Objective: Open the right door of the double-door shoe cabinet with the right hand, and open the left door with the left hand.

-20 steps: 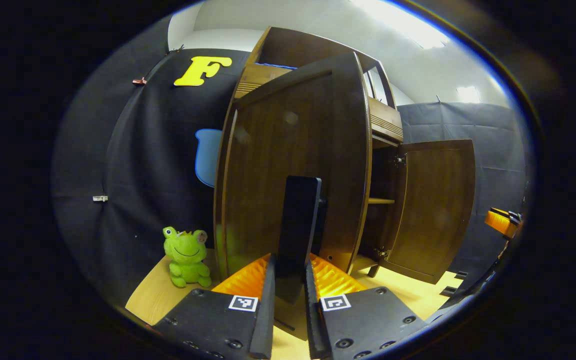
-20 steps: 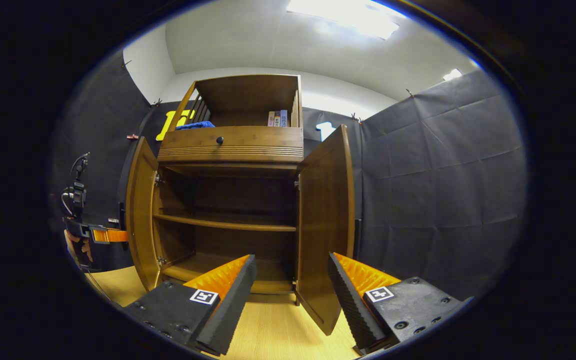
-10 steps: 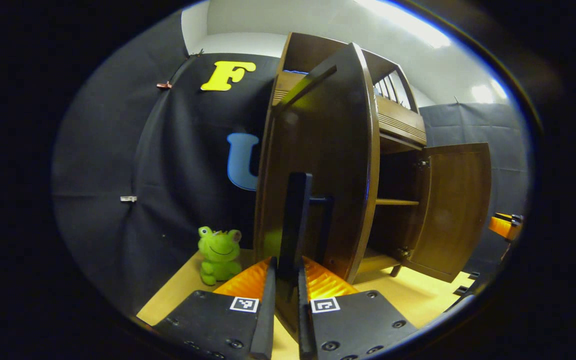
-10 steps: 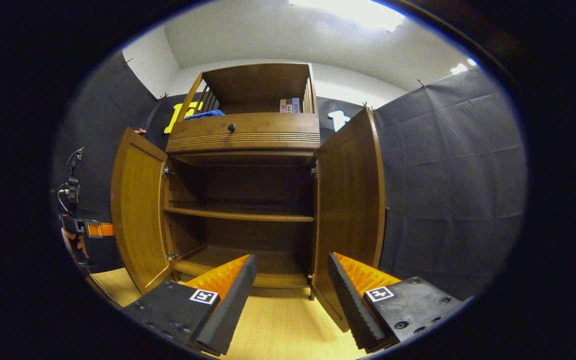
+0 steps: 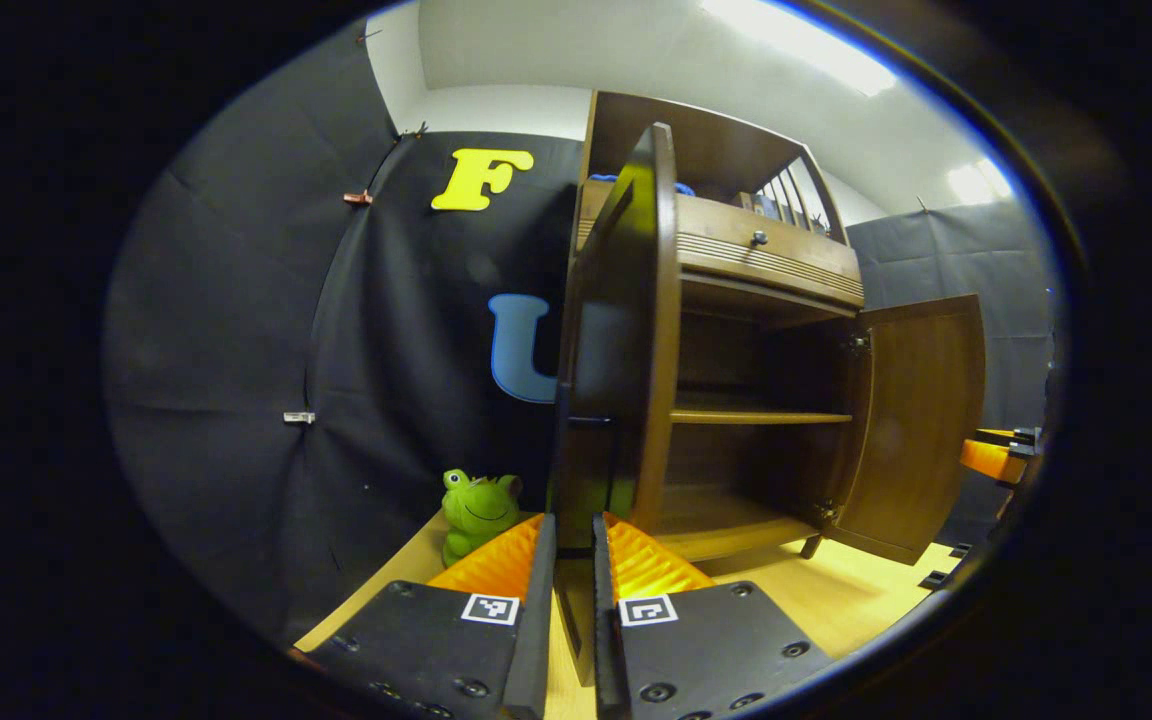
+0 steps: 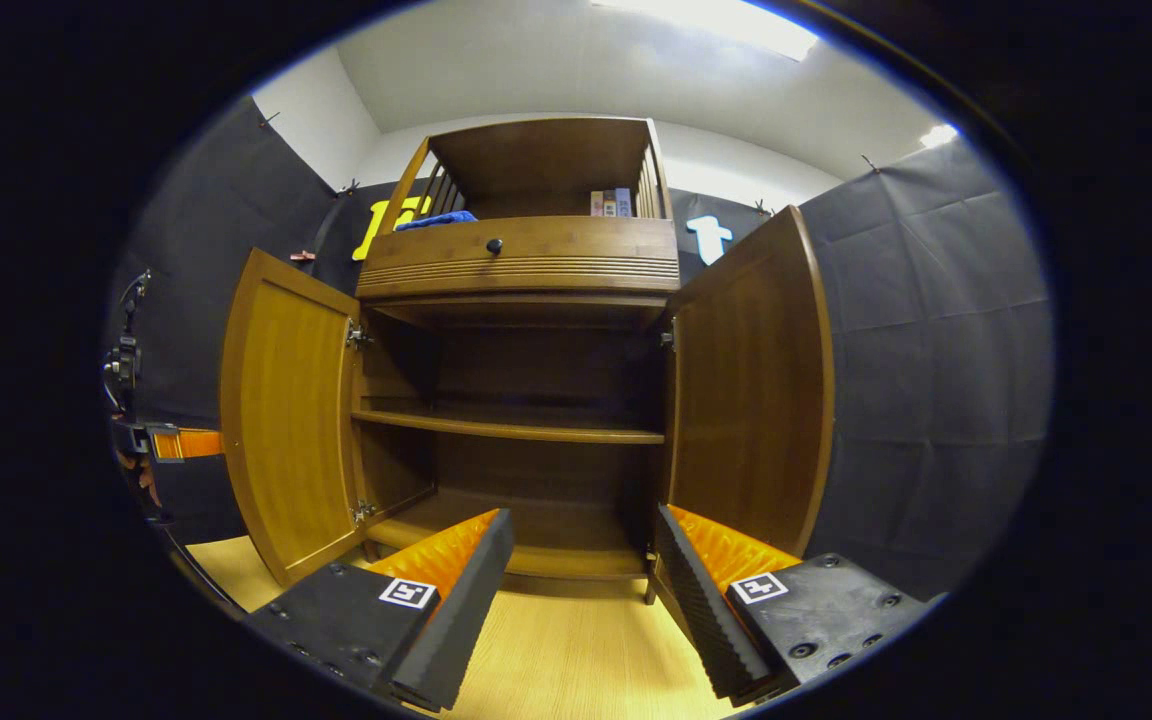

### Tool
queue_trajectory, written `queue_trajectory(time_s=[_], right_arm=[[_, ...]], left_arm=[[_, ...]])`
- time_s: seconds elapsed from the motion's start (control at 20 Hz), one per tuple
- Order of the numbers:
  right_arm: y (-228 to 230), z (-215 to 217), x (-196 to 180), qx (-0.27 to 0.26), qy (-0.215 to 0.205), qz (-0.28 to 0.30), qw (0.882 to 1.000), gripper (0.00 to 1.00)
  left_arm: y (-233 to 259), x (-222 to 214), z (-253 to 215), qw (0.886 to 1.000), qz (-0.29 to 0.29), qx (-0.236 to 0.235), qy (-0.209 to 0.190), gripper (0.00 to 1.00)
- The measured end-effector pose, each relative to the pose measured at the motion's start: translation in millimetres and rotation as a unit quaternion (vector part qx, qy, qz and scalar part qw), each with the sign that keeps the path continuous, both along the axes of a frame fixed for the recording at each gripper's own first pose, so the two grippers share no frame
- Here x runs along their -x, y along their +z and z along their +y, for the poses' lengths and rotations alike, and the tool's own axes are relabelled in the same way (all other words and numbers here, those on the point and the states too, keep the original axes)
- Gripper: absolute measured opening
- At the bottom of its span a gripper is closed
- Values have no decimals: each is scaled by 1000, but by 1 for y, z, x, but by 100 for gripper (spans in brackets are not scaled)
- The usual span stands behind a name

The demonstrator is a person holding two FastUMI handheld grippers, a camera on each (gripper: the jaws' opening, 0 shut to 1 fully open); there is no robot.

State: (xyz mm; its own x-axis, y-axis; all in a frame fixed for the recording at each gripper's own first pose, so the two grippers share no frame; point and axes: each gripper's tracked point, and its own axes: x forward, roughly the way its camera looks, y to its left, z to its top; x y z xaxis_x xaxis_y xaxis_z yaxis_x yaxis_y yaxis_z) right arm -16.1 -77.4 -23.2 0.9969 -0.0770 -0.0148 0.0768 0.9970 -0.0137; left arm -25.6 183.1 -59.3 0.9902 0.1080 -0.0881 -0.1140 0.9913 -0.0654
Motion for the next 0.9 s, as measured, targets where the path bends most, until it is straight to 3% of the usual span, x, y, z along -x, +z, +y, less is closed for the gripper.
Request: queue_trajectory(time_s=[0.15,0.2,0.25,0.5,0.75,0.9], right_arm=[[-3,8,-5,3,14,3,1000,91],[-3,13,-6,1,22,2,1000,91],[-5,17,-6,0,30,2,1000,91],[-3,36,-5,-4,69,-3,998,94],[-2,39,-3,-10,85,-2,996,97],[1,37,1,-9,93,-8,996,97]], left_arm=[[7,15,-53,997,-4,14,-70,22],[10,18,-67,996,-5,13,-89,27],[14,19,-77,995,-9,4,-99,22],[17,4,-128,990,-12,-21,-141,28],[16,-18,-155,993,-23,-23,-116,85],[10,-24,-166,994,-17,-33,-106,94]])
